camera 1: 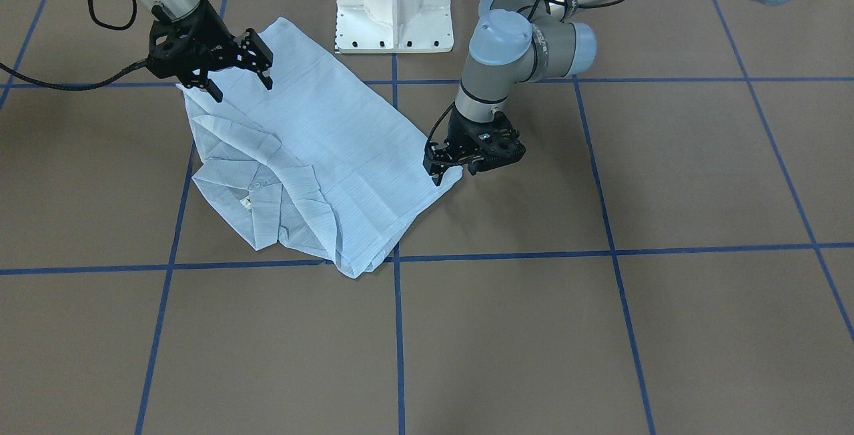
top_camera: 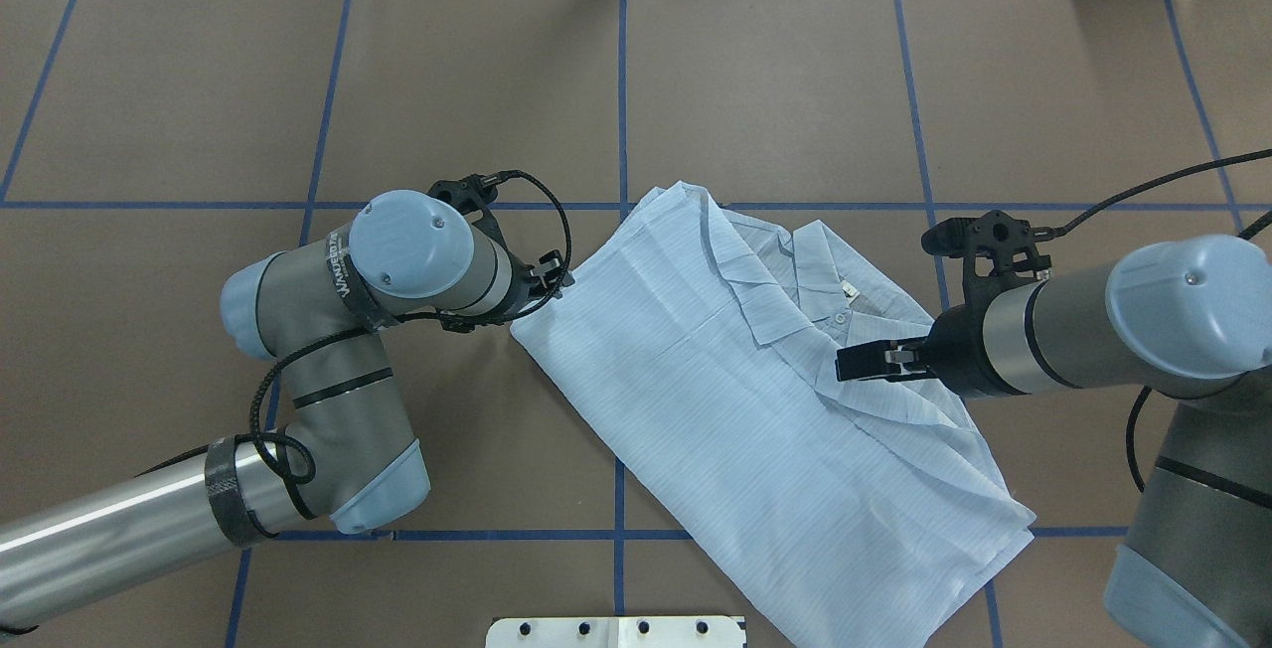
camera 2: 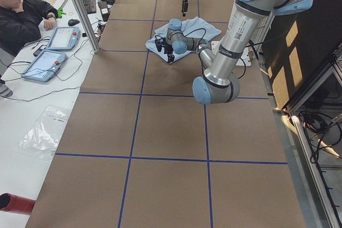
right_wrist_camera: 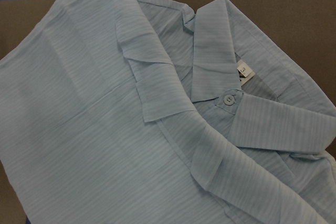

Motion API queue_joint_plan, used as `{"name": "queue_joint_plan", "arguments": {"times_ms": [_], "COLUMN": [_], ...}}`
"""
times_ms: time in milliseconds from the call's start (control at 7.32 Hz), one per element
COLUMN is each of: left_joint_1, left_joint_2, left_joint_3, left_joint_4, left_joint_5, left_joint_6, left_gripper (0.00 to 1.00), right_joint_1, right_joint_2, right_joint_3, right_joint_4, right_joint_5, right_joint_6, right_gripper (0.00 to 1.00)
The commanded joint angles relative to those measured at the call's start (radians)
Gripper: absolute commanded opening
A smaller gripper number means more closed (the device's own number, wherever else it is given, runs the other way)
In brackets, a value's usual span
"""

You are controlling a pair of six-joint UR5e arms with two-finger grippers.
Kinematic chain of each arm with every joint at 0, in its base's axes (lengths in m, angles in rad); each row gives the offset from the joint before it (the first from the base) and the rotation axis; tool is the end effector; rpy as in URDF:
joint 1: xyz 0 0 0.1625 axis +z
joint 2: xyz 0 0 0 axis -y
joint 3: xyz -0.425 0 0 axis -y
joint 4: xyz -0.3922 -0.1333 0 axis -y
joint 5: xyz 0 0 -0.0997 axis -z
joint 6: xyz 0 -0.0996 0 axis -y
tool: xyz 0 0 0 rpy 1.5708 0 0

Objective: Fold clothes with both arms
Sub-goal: 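Grasp the shirt's far corner with the left gripper and pull it away from the robot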

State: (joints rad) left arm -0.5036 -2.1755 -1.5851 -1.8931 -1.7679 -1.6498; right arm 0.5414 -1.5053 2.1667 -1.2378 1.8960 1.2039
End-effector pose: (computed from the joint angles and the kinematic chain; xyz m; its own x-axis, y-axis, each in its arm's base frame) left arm 0.5570 -0.4368 0.2615 0.4876 -0.3570 -0.7967 0.3742 0.9099 -0.1787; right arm -0.3512 -0.3296 0.3135 0.5288 -0.0787 0.8451 -0.0740 0.9876 0.1382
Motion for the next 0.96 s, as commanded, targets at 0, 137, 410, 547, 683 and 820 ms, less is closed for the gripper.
{"name": "queue_joint_plan", "arguments": {"times_ms": [0, 137, 410, 547, 683, 820], "left_joint_1": [0.0, 0.002, 0.002, 0.002, 0.01, 0.02], "left_joint_2": [0.0, 0.002, -0.001, -0.003, -0.003, -0.003], "left_joint_3": [0.007, 0.007, 0.007, 0.007, 0.005, 0.004], "left_joint_4": [0.0, 0.0, -0.001, -0.001, -0.003, -0.001], "left_joint_5": [0.002, 0.002, -0.001, -0.002, -0.005, -0.005], "left_joint_6": [0.002, 0.004, 0.004, 0.004, 0.002, 0.001], "left_gripper": [0.74, 0.74, 0.74, 0.71, 0.7, 0.68], "right_joint_1": [0.002, 0.0, 0.0, 0.0, 0.0, 0.0], "right_joint_2": [0.001, 0.001, 0.002, 0.002, 0.002, 0.002], "right_joint_3": [-0.002, -0.004, -0.01, -0.01, -0.01, -0.01], "right_joint_4": [-0.002, -0.002, -0.002, -0.003, -0.002, -0.003], "right_joint_5": [0.0, 0.0, -0.002, -0.002, 0.0, 0.0], "right_joint_6": [0.002, 0.002, 0.002, 0.002, 0.002, 0.002], "right_gripper": [1.0, 1.0, 1.0, 1.0, 1.0, 1.0]}}
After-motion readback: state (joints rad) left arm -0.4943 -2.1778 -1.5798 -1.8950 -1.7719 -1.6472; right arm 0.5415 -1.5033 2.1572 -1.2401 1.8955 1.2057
